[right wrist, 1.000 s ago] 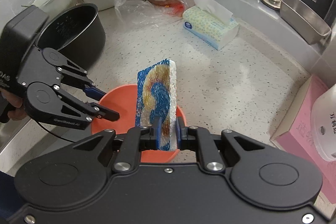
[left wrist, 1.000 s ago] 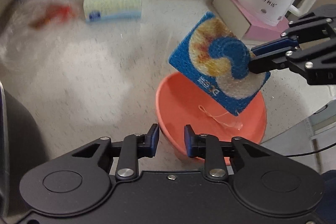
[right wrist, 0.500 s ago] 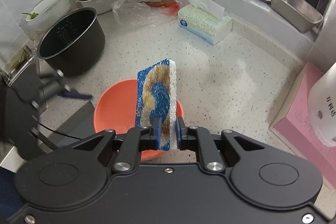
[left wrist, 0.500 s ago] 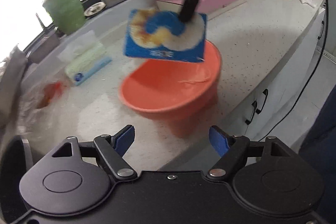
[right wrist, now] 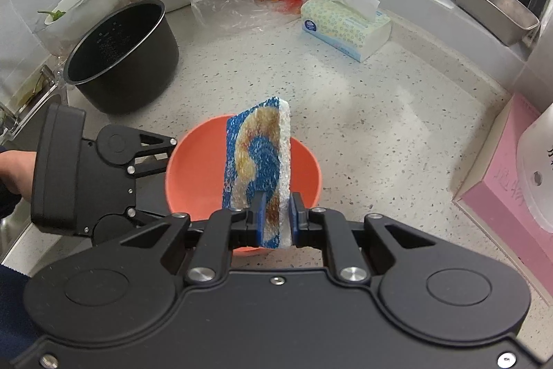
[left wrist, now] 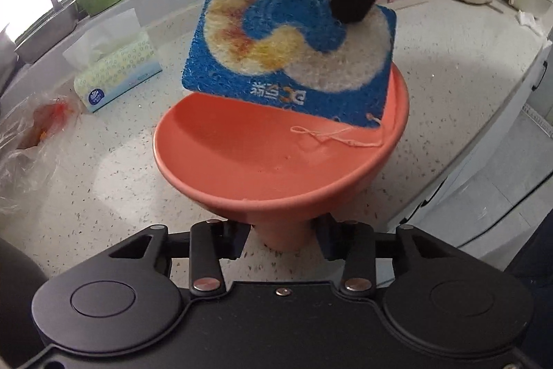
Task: Clean bowl
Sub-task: 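Wipe the sponge along the bowl rim with the right gripper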
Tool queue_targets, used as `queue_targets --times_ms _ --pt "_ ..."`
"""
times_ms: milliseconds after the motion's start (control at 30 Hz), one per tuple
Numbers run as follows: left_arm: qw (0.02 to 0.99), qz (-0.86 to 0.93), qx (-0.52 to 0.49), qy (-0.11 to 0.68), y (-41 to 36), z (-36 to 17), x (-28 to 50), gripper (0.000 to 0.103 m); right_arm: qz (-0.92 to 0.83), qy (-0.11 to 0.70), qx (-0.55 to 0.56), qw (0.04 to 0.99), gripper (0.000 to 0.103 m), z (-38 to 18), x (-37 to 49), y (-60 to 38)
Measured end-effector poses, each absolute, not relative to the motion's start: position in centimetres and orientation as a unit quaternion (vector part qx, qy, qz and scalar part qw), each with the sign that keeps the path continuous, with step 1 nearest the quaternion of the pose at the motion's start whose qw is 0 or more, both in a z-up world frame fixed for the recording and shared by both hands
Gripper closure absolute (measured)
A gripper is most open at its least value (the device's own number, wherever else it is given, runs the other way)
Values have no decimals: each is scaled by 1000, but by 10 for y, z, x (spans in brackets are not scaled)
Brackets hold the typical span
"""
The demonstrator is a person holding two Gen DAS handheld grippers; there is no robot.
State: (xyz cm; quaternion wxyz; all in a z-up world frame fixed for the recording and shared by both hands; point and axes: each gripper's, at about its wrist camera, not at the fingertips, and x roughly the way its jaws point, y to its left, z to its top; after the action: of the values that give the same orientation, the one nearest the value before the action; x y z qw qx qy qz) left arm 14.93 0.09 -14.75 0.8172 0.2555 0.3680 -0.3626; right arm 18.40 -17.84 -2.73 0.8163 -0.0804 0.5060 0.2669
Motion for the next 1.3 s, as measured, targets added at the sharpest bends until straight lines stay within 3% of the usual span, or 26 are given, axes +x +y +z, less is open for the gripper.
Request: queue_targets --times_ms 367,600,900,1300 --pt "810 -365 254 381 -4 -147 155 64 270 507 -96 813 87 -15 179 -183" --pt "802 -367 263 390 -7 -146 158 64 261 538 -37 801 89 -6 180 -212" --pt "801 -371 270 384 -5 -148 157 64 252 595 43 762 90 -14 182 -252" --pt "798 -380 275 379 2 -149 161 63 256 628 40 734 90 -38 196 -230"
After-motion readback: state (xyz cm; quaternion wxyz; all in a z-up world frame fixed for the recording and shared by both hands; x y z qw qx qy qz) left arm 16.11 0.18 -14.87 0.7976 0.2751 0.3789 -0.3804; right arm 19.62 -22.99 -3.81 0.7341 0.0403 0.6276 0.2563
